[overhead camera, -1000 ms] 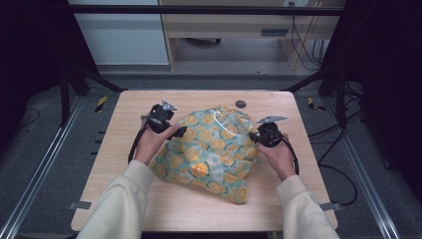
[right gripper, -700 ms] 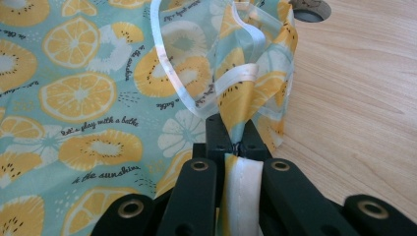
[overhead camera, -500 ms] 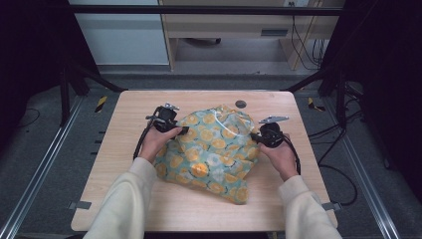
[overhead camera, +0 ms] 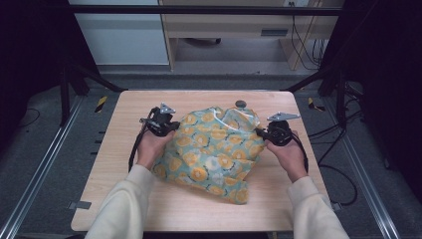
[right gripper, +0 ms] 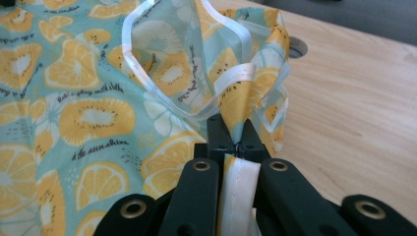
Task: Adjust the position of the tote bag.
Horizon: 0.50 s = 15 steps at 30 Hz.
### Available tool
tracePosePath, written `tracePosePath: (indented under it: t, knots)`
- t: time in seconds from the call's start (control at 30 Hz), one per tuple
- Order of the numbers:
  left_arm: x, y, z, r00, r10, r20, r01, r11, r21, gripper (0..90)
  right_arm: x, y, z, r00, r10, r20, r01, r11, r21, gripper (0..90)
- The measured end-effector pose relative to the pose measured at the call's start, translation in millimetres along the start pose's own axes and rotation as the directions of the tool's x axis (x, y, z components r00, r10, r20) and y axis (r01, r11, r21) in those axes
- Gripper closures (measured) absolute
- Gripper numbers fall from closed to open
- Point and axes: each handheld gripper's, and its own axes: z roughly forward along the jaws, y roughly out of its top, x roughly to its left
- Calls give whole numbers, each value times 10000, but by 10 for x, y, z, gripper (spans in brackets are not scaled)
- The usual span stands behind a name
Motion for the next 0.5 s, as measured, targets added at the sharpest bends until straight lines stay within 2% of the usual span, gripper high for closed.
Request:
tracePosePath:
  t: [0.2,0.5]
  knots:
    - [41,-10,-137,9998,-29,-210,22,9994,-333,900,47,111,-45,9998,-167,76,169,9995,-252,892]
    - [74,-60,-299,9998,-4,-190,-9,9975,-706,900,103,173,-75,9993,-366,63,368,9984,-429,892]
